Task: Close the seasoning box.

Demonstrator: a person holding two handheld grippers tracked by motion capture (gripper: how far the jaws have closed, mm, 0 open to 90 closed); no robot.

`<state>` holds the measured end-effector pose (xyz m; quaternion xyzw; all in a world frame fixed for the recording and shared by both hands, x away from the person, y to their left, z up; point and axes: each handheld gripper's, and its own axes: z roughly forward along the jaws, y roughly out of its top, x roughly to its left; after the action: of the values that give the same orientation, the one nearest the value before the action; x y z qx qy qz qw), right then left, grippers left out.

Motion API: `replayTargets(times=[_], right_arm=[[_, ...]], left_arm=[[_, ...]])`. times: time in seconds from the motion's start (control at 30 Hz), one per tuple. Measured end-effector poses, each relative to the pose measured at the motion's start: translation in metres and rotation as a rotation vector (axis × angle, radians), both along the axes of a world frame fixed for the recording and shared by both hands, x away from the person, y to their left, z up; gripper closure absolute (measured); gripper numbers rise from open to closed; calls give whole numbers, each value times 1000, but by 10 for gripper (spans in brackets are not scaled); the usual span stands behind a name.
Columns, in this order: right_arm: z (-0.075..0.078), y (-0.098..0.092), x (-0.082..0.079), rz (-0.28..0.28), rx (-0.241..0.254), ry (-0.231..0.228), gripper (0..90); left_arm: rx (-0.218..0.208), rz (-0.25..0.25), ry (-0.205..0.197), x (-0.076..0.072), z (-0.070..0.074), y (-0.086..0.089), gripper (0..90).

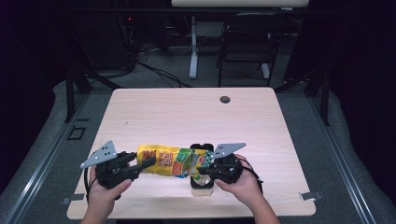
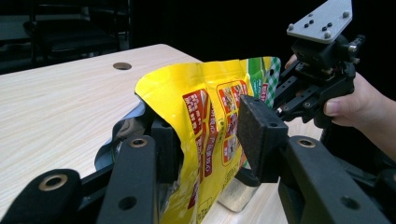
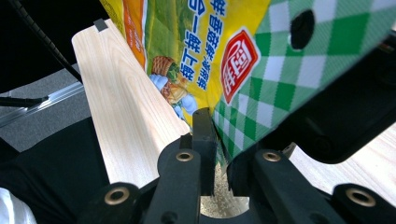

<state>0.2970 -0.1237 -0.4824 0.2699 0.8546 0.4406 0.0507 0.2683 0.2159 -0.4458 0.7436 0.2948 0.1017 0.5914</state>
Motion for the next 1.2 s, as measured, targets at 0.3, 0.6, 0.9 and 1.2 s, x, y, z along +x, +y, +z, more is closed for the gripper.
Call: replayTargets(times=[0.3, 0.6, 0.9, 1.2], right_arm=[[0, -3, -1, -8, -14, -16, 846], [3, -4, -1, -11, -40, -18, 845], [1, -5, -5, -24, -57, -31, 838], [-4, -9, -8, -43, -16, -31, 828]], left_arm=[[-3, 2, -16, -1, 4, -6, 651], [8, -2, -32, -1, 8, -11, 660], [8, -13, -48, -3, 12, -18, 664], [15, -22, -48, -3, 16, -22, 663]])
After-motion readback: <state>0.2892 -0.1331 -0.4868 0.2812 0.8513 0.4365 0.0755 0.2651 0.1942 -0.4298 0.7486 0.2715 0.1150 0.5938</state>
